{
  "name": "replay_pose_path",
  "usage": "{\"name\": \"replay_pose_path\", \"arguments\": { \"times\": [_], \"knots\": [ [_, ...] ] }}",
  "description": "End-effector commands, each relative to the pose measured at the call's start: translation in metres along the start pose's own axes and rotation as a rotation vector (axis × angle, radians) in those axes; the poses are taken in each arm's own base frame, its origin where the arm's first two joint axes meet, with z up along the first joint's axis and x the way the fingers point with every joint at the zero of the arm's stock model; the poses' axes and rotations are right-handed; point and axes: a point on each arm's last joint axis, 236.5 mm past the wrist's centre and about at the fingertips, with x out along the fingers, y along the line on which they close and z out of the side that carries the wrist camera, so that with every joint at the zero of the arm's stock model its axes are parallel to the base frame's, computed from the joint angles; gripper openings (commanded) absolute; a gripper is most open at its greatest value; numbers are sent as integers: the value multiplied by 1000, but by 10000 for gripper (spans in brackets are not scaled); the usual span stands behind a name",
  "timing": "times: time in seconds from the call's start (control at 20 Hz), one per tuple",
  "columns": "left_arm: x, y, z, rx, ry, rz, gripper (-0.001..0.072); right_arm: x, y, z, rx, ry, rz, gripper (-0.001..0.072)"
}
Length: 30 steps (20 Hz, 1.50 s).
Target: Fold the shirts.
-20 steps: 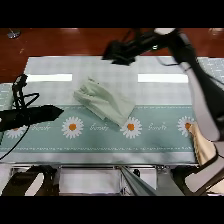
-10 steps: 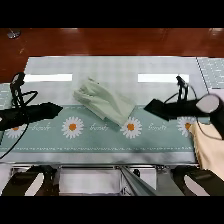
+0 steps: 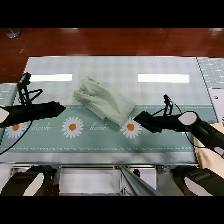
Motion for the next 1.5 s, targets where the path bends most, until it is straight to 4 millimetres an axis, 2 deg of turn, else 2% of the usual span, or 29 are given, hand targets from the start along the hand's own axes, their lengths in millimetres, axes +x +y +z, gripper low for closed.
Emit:
{"name": "replay_pose_path", "arguments": {
  "times": [0.0,0.1,0.3,0.35,0.4,0.45,0.55,0.6,0.65,0.75,0.85,1.0,1.1,1.2,1.35,1.45],
  "knots": [
    [15,2,-5,-53,48,-19,25,32,15,11,33,28,26,629],
    [19,5,-7,-59,61,-15,25,51,26,18,23,65,17,629],
    [20,7,-4,-54,50,-11,25,91,52,11,-40,195,17,601],
    [20,7,-3,-54,47,-10,25,98,58,14,-44,215,23,537],
    [20,7,-3,-54,47,-10,25,100,66,17,-69,234,36,227],
    [20,7,-3,-54,47,-10,25,97,81,25,-126,235,66,19],
    [20,7,-3,-54,47,-10,25,73,124,49,-271,213,133,16],
    [20,7,-3,-54,47,-10,25,53,144,67,-345,182,144,15],
    [20,7,-3,-54,47,-10,25,25,164,90,-410,135,135,15],
    [20,7,-3,-55,48,-10,25,-41,193,132,-501,29,87,15],
    [20,7,-4,-55,49,-11,25,-111,205,156,-540,-35,49,15],
    [20,6,-8,-55,66,-14,25,-212,200,180,-498,-169,10,15],
    [20,5,-9,-55,72,-16,25,-266,170,189,-428,-257,-78,15],
    [20,5,-9,-54,73,-16,25,-317,120,186,-316,-319,-226,15],
    [20,5,-9,-55,73,-16,25,-388,41,159,-95,-390,-489,16],
    [20,5,-9,-54,72,-16,25,-425,12,139,4,-483,-566,16]
  ]
}}
